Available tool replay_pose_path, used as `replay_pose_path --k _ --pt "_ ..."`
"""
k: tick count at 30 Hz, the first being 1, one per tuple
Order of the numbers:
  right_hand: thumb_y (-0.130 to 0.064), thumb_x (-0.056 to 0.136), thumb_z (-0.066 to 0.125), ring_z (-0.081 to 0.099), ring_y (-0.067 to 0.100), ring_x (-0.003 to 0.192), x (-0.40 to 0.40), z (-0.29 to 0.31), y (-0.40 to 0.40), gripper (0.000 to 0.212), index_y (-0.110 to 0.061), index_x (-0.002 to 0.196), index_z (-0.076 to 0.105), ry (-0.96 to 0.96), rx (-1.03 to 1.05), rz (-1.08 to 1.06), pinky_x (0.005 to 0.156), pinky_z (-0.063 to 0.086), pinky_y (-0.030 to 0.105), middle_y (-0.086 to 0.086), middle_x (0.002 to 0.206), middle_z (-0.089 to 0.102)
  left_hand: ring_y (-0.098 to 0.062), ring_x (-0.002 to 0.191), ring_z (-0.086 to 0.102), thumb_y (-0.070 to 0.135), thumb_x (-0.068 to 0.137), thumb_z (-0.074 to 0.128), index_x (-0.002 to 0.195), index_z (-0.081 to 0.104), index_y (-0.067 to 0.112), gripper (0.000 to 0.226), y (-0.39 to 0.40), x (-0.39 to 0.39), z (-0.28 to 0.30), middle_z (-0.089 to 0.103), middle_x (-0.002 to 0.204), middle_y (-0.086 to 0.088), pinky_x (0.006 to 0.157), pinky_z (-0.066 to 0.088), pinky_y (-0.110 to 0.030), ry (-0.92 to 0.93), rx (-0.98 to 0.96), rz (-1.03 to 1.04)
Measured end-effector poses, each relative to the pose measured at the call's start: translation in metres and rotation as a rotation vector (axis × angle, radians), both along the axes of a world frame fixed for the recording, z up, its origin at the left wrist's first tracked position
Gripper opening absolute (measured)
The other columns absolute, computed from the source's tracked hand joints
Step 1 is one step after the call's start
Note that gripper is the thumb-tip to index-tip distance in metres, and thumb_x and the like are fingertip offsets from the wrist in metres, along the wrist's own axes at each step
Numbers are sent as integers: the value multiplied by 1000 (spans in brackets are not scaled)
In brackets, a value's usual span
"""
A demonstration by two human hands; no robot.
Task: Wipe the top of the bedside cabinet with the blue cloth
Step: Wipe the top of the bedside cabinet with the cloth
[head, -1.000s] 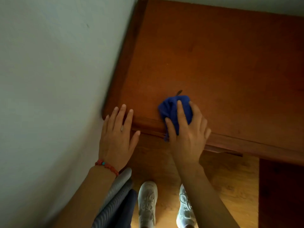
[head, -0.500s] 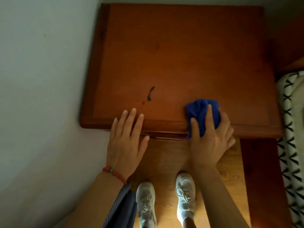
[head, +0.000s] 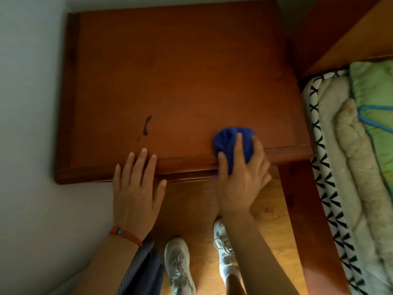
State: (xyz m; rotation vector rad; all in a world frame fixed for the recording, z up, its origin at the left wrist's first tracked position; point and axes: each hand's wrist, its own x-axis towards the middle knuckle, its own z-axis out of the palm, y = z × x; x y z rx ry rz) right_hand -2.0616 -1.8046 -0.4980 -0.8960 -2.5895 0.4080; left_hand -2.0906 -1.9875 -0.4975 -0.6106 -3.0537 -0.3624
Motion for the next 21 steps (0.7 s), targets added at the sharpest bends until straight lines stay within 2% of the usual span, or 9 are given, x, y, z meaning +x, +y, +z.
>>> replay_pose_path --k 3,4,6,8,10,12,16,18,21 --pt "-44 88 50 46 25 103 -4 -4 -7 44 -26 129 48 -47 105 318 75 36 39 9 132 52 -37 129 33 39 93 33 132 45 4 54 24 5 8 42 138 -20 105 21 -53 16 51 14" --pt "-46 88 49 45 24 104 -1 -4 4 45 -27 129 46 -52 115 366 76 34 38 7 132 53 -36 129 32 38 92 34 132 45 4 53 34 6 9 42 139 -20 105 21 -52 13 67 -10" --pt "-47 88 46 42 22 105 14 -5 33 46 -27 130 46 -50 97 273 78 33 39 8 133 52 -35 130 31 38 92 34 133 43 7 52 51 4 10 41 139 -19 106 22 -52 5 75 -81" --pt "-45 88 47 38 23 106 26 -2 60 47 -24 130 49 0 27 20 79 37 42 13 133 51 -33 131 29 39 92 33 134 39 10 52 65 2 8 40 140 -17 106 21 -52 -2 62 -143" --pt "-42 88 49 36 25 107 27 0 68 47 -21 130 50 24 2 -130 79 38 45 16 133 49 -33 131 28 40 92 34 135 37 12 52 76 -1 6 39 141 -17 106 19 -51 -3 40 -183" --pt "-41 88 51 38 25 107 20 0 59 45 -21 129 51 5 21 -63 79 37 42 15 134 50 -34 131 29 39 91 35 135 39 11 52 81 -2 3 39 141 -17 106 20 -51 -9 18 -198" --pt "-46 90 45 43 22 105 16 -1 58 44 -26 129 50 -43 99 270 78 29 36 8 132 53 -35 130 32 38 91 35 134 43 9 53 83 3 1 40 141 -18 105 22 -53 -36 -36 -177" --pt "-47 89 45 43 22 106 27 -2 84 45 -26 129 50 -38 94 238 80 29 36 8 132 53 -36 129 33 38 91 34 133 44 9 53 85 4 3 40 140 -18 104 22 -54 -48 -32 -153" --pt "-42 88 50 43 28 111 37 0 115 47 -22 130 49 3 33 -35 87 35 43 14 132 51 -36 129 33 40 92 31 132 45 8 53 90 4 7 42 139 -18 104 22 -54 -50 -16 -123"
